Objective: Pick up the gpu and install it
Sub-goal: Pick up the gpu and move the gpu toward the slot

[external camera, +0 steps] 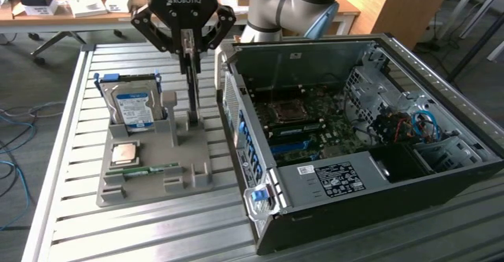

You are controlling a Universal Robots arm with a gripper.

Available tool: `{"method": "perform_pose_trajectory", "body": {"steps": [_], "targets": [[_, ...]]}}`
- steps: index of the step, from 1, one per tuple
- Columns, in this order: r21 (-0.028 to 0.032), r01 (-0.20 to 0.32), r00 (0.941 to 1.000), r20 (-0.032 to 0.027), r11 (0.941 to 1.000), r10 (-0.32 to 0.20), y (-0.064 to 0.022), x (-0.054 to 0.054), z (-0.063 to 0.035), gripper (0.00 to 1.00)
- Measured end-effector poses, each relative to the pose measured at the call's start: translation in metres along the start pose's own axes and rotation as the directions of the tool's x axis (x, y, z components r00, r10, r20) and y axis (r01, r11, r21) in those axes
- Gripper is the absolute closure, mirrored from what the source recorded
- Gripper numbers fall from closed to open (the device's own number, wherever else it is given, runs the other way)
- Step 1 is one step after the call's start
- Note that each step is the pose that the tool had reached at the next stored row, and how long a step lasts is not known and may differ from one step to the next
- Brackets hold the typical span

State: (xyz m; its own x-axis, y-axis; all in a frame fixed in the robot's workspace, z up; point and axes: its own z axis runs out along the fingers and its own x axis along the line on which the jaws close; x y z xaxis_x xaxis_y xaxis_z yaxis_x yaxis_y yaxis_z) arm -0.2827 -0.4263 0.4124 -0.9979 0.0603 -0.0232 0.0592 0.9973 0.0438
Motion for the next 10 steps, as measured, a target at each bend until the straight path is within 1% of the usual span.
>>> {"method": "perform_pose_trajectory", "body": {"steps": [4,10], "targets": [[-0.0002,0.000,1.0000,0.0002,1.0000,0.000,0.0002,-0.0001,-0.0048,0.74],[0.0000,0.000,1.0000,0.0001,1.0000,0.000,0.0002,-0.0001,-0.0049,0.74]]}}
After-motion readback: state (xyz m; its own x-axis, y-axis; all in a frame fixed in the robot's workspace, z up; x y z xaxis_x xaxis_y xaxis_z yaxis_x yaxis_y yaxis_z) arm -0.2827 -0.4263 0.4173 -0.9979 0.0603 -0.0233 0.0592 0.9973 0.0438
